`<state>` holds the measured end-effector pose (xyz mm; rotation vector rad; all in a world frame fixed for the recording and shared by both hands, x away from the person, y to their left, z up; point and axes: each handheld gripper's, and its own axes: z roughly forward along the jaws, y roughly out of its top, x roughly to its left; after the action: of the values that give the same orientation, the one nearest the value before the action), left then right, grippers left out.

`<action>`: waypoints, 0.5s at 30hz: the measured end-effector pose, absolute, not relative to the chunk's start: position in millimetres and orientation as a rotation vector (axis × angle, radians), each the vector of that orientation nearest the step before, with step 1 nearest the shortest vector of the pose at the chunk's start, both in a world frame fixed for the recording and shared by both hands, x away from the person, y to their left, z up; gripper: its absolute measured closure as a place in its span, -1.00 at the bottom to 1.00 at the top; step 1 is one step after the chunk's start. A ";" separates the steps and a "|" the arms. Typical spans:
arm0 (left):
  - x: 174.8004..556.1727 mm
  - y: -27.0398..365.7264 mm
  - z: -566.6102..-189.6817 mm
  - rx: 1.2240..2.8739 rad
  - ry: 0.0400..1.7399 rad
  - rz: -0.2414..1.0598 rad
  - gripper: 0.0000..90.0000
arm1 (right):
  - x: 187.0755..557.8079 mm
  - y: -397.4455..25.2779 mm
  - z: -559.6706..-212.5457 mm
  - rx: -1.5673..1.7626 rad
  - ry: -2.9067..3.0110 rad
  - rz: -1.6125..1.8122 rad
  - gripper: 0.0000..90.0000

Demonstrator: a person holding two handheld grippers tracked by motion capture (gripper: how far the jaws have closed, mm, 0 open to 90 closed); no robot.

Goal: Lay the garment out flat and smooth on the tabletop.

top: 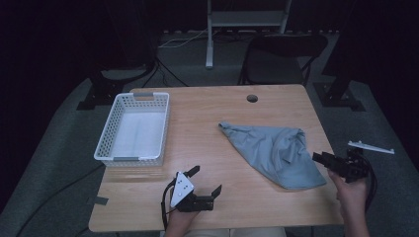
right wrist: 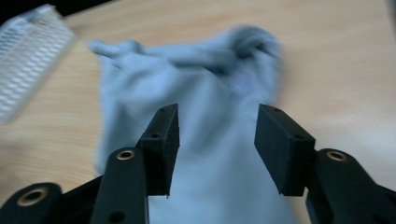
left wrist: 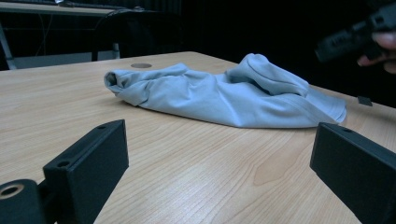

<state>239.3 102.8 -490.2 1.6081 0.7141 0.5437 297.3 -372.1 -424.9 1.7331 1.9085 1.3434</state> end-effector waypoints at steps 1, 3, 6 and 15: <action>239.3 102.8 -490.2 1.608 0.714 0.543 -0.88 | 302.6 -364.6 -422.0 1.717 1.937 1.365 0.06; 239.4 102.8 -490.2 1.606 0.717 0.541 -0.88 | 317.6 -339.8 -418.4 1.676 2.008 1.374 0.04; 239.3 103.0 -490.3 1.606 0.715 0.539 -0.88 | 329.9 -321.5 -420.2 1.657 2.063 1.353 0.04; 239.4 103.3 -490.3 1.605 0.715 0.536 -0.88 | 358.2 -294.2 -440.1 1.657 2.181 1.192 0.58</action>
<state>239.4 103.3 -490.3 1.6053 0.7152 0.5362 358.2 -294.2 -440.1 1.6573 2.1808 1.1924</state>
